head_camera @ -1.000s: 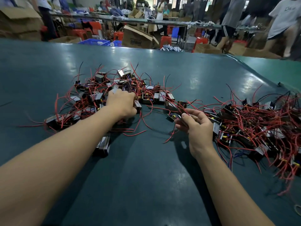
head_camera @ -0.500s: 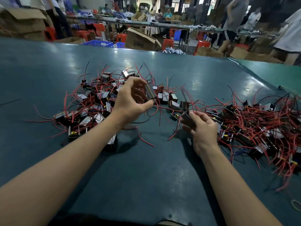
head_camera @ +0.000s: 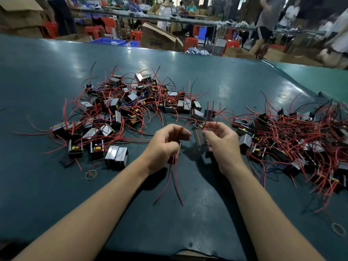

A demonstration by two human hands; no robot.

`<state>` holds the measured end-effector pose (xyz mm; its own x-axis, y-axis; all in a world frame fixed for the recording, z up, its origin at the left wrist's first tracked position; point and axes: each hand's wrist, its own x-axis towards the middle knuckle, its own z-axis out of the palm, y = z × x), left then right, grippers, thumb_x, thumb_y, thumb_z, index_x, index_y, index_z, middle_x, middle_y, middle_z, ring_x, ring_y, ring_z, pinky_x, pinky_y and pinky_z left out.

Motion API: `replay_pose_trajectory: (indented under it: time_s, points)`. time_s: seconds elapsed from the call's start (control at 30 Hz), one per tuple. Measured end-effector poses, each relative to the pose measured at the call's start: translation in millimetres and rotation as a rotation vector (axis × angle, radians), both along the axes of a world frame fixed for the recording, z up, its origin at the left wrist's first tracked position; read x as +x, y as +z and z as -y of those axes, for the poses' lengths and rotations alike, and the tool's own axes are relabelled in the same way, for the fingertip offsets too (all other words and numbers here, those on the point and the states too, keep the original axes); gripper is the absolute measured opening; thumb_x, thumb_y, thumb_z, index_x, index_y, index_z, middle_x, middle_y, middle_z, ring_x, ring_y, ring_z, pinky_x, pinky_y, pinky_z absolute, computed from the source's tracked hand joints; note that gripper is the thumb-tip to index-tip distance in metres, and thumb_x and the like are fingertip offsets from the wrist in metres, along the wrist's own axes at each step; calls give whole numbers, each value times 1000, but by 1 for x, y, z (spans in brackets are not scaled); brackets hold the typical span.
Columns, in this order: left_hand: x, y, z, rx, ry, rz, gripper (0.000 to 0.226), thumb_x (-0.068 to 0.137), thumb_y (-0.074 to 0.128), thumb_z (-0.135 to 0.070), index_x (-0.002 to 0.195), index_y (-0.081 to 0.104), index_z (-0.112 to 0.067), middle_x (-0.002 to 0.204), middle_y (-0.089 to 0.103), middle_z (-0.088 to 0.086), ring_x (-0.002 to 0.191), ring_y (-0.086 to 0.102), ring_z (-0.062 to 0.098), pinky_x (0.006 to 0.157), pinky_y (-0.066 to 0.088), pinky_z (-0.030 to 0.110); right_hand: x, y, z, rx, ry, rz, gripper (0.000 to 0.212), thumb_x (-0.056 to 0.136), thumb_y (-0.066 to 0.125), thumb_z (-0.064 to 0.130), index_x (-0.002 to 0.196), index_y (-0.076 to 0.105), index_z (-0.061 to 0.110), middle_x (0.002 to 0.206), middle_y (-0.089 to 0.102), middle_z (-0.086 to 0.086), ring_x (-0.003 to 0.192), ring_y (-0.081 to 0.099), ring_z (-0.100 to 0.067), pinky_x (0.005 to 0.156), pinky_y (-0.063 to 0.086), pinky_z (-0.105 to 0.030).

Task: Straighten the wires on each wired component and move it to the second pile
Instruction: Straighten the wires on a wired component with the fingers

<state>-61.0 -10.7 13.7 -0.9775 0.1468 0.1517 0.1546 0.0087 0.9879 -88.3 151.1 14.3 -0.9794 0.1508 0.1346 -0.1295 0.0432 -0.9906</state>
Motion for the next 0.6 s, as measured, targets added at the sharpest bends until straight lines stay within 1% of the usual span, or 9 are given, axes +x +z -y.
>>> replay_pose_trajectory:
  time_s: [0.03,0.1,0.17,0.27,0.37,0.43,0.5,0.57,0.6]
  points:
    - [1,-1,-2,-28,-3,-15,40,68,50,-3,106,61,2,105,66,16,85,59,20,64,46,25,0,-1,0,54,1,-9,21,89,62,2,82,65,21,72,66,5,55,55,3,48,41,-12]
    - [1,-3,-5,-102,54,-84,12,88,62,-7,97,69,-3,91,70,9,76,61,12,68,49,23,0,-1,0,99,-4,-16,20,89,64,5,78,64,21,69,64,6,51,51,5,47,38,-10]
    - [-1,-5,-7,-132,131,-135,15,95,59,-10,93,73,-4,78,70,0,68,61,7,67,51,24,0,-1,-2,84,-20,-16,18,87,66,7,75,65,20,67,65,5,50,52,2,47,39,-11]
    - [-2,-6,-4,-64,198,-108,22,96,58,-15,95,76,-2,70,67,-10,66,58,3,64,46,19,-1,2,-6,76,-1,-21,16,86,65,4,79,67,18,73,67,-1,60,57,-6,54,46,-18]
    - [-3,-5,-4,10,252,-59,21,96,59,-15,93,76,-1,62,66,-15,62,59,-5,61,44,10,-1,3,-6,46,82,13,19,87,63,2,88,68,20,78,67,-1,56,55,-3,46,42,-14]
    - [-3,-4,-4,6,256,-54,20,94,62,-18,89,76,-4,62,67,-10,63,59,-1,61,45,13,1,3,-3,67,135,38,18,90,60,3,88,67,19,76,66,-1,52,52,0,45,39,-13]
    - [-2,-4,-4,-47,222,-71,15,91,67,-19,89,75,-7,71,70,0,69,61,5,65,47,18,2,3,-1,89,139,44,21,90,57,1,86,66,19,78,68,-5,49,51,1,46,40,-15]
    - [-2,-5,-3,-127,191,-90,8,86,72,-10,93,74,-8,77,71,1,71,62,6,69,49,17,3,3,-1,73,138,45,24,90,56,-1,84,66,19,80,68,-8,49,51,1,47,41,-16]
    - [-1,-5,-4,-163,184,-87,10,85,72,-6,95,74,-7,79,70,1,71,62,6,69,49,16,4,4,-1,46,149,48,24,90,55,-2,85,65,19,80,68,-8,49,52,1,47,41,-16]
